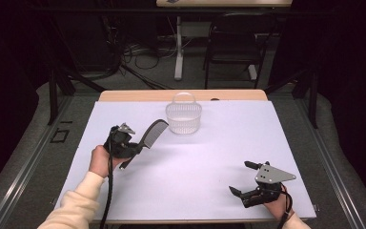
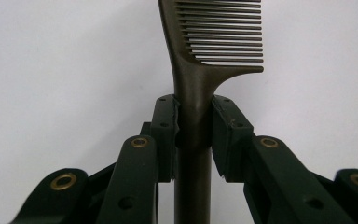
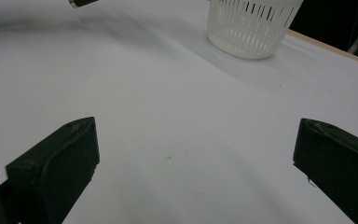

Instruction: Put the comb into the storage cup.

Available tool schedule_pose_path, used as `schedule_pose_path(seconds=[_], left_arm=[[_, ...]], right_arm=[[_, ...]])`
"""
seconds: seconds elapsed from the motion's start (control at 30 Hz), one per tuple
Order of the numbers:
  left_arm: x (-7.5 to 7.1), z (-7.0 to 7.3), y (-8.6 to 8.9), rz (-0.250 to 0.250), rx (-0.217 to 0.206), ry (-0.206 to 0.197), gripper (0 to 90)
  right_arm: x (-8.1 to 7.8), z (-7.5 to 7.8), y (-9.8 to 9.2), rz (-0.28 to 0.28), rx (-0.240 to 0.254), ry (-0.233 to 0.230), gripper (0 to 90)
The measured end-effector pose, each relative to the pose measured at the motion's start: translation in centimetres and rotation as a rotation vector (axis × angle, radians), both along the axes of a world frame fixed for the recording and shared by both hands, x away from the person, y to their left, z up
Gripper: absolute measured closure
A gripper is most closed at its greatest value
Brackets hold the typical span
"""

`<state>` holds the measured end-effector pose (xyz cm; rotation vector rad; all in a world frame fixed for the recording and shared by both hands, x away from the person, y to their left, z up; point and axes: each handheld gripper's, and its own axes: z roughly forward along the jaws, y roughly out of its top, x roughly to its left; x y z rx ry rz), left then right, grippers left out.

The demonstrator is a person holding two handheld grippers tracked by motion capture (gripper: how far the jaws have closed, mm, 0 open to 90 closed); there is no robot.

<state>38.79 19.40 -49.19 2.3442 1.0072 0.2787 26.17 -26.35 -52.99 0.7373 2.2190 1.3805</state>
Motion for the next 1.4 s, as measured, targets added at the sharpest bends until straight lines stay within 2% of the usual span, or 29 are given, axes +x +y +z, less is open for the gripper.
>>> schedule_pose_path(seconds=[0.33,0.4,0.77,1.0,1.4], left_arm=[[-0.34,-0.06,0.00,0.005,-0.047,-0.032,72.3],[-0.35,-0.05,0.07,-0.001,-0.056,-0.026,72.3],[-0.66,0.17,-0.03,0.007,-0.092,-0.076,72.3],[-0.70,0.15,-0.32,0.017,-0.126,-0.122,72.3],[-0.59,0.18,-0.40,0.029,-0.172,-0.171,72.3]], right_arm=[[-0.02,0.02,0.01,0.000,-0.002,0.000,0.0],[-0.03,0.02,0.02,0.000,-0.002,0.000,0.0],[-0.01,0.01,0.04,0.002,-0.001,0.000,0.0],[-0.02,0.02,0.02,0.002,0.000,-0.001,0.0],[0.00,0.02,0.00,0.001,0.003,-0.007,0.0]])
